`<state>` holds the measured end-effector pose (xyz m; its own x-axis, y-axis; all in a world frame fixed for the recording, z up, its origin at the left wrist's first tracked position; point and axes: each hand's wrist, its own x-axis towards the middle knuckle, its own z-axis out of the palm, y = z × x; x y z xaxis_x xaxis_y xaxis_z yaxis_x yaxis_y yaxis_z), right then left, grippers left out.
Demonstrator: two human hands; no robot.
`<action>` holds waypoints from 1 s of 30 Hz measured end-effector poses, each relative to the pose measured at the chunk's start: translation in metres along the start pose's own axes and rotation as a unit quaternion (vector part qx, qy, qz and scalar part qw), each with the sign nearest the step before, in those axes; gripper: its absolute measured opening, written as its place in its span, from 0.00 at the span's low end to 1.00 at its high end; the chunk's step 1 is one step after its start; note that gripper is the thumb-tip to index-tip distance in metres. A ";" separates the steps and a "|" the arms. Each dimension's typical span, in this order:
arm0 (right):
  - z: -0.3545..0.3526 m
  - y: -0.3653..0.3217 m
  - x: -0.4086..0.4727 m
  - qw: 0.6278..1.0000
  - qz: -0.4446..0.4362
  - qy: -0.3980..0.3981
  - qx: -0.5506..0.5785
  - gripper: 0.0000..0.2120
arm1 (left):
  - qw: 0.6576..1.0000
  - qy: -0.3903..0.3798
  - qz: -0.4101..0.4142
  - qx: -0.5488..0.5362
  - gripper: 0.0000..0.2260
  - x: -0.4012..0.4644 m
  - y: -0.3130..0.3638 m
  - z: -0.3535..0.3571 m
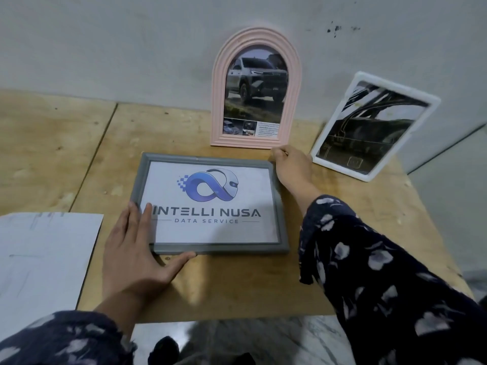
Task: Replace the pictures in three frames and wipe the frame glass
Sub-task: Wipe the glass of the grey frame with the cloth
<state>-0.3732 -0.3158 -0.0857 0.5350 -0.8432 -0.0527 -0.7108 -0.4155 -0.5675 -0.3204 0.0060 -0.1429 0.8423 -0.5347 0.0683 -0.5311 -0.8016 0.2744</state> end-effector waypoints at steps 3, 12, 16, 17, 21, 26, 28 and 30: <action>0.020 0.017 0.002 1.000 0.011 0.015 0.001 0.14 | 1.000 0.005 0.004 -0.003 0.54 0.000 0.000 0.002; 0.028 0.035 -0.022 0.994 -0.108 0.003 -0.027 0.11 | 1.000 0.013 0.003 0.001 0.54 0.000 0.001 0.003; 0.021 0.040 -0.049 0.996 -0.089 0.003 0.016 0.11 | 1.000 0.017 -0.001 -0.003 0.54 -0.001 0.000 0.004; 0.021 0.041 -0.056 0.996 -0.091 0.007 0.017 0.12 | 1.000 0.016 -0.003 -0.003 0.54 0.001 0.000 0.004; 0.020 0.052 -0.095 0.987 -0.138 0.076 -0.010 0.10 | 1.000 0.016 -0.007 -0.003 0.54 -0.001 0.002 0.004; 0.017 0.059 -0.133 0.989 -0.116 0.086 -0.038 0.09 | 1.000 0.006 -0.001 -0.004 0.54 -0.002 0.002 0.000; 0.016 0.061 -0.145 0.990 -0.102 0.086 -0.032 0.09 | 1.000 0.003 -0.004 -0.012 0.54 -0.003 0.003 -0.001; 0.014 0.061 -0.158 0.991 -0.086 0.099 -0.028 0.09 | 1.000 0.000 -0.001 -0.012 0.54 -0.003 0.003 -0.003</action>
<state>-0.4949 -0.2031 -0.1233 0.5551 -0.8059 0.2059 -0.6434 -0.5729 -0.5077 -0.3245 0.0058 -0.1396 0.8432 -0.5334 0.0668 -0.5270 -0.7959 0.2980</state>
